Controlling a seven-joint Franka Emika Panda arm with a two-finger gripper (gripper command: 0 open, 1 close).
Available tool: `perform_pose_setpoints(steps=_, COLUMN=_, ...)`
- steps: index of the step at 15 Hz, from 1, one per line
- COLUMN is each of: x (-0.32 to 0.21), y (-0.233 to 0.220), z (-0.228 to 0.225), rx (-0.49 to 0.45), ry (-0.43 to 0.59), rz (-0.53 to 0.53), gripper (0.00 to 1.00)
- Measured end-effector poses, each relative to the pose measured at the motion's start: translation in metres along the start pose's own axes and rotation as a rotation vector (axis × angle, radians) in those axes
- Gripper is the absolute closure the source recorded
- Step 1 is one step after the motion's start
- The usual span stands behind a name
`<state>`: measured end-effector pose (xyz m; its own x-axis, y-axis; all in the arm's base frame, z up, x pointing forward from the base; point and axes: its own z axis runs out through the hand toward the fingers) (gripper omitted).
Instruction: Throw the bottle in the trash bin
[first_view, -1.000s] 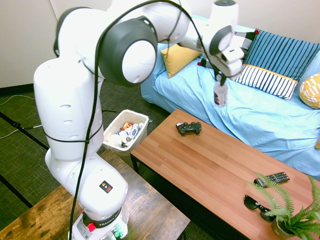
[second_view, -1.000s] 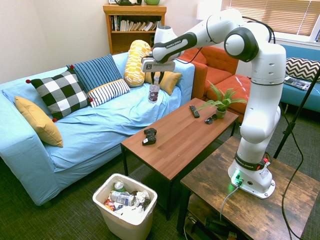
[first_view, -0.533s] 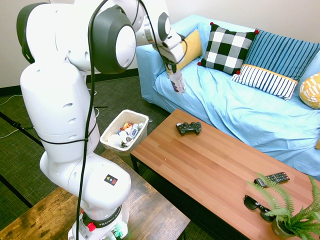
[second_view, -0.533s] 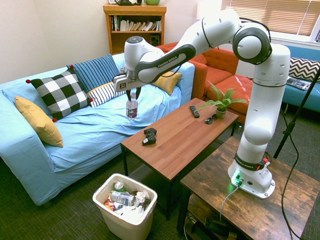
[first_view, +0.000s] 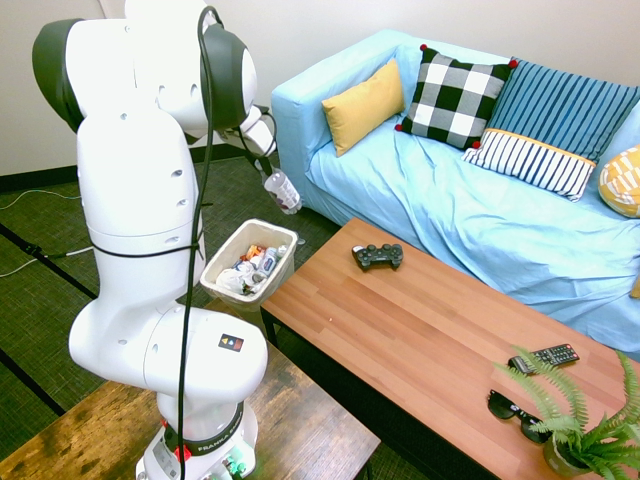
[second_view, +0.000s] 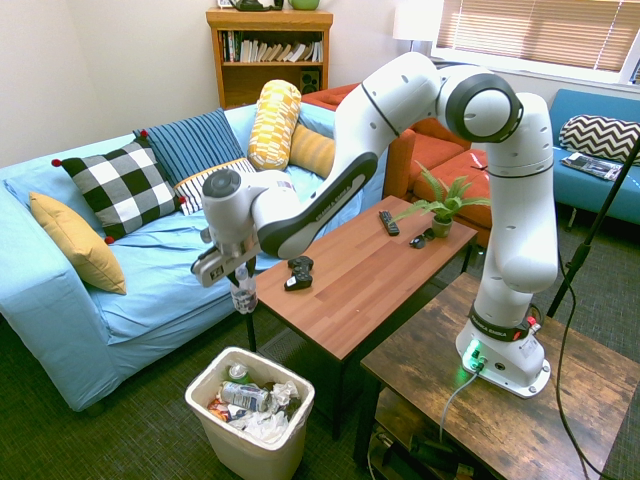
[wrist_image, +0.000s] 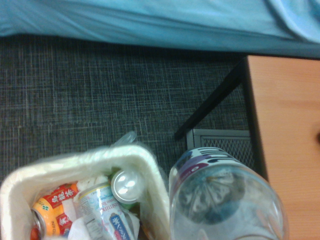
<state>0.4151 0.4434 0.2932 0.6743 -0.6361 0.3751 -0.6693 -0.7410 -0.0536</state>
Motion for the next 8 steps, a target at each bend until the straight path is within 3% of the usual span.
perform_pose_setpoints(steps=4, x=-0.079, y=0.011, z=0.049, rx=-0.057, ry=0.027, rz=-0.099, gripper=1.00)
perform_pose_setpoints(steps=5, x=-0.091, y=0.015, z=0.062, rx=-0.072, ry=0.037, rz=-0.115, gripper=0.00)
perform_pose_setpoints(steps=8, x=-0.092, y=0.016, z=0.078, rx=-0.092, ry=0.050, rz=-0.116, gripper=0.00)
